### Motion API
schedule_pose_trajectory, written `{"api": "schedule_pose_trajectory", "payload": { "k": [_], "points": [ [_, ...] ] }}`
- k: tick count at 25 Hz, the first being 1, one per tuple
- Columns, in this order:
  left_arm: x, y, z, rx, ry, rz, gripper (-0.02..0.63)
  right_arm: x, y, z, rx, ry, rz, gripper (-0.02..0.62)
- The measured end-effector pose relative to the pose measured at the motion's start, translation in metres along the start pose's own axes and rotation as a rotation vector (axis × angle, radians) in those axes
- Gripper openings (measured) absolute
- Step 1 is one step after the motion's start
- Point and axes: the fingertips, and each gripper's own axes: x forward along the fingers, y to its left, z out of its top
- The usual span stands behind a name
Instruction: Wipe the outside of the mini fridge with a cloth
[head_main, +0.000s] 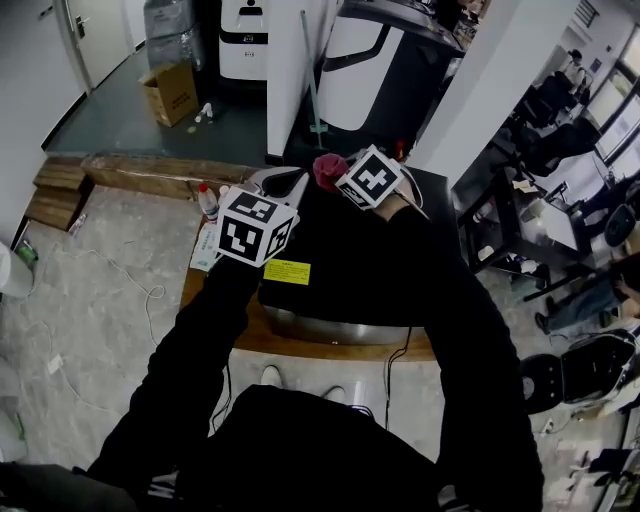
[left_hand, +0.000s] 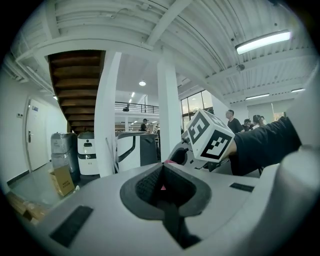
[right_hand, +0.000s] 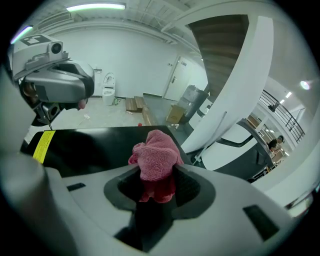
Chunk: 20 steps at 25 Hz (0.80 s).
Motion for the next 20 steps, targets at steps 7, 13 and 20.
{"api": "schedule_pose_trajectory", "payload": {
  "k": [7, 13, 20],
  "points": [
    [0.02, -0.059, 0.023, 0.011, 0.006, 0.011, 0.006, -0.034, -0.03, -0.065, 0.029, 0.033, 0.0, 0.144],
    [0.039, -0.119, 0.035, 0.028, 0.0, -0.008, 0.006, -0.068, -0.055, -0.124, 0.072, 0.031, -0.021, 0.146],
    [0.062, -0.162, 0.037, 0.03, 0.011, -0.017, 0.006, -0.095, -0.085, -0.18, 0.124, 0.043, -0.036, 0.144]
  ]
}}
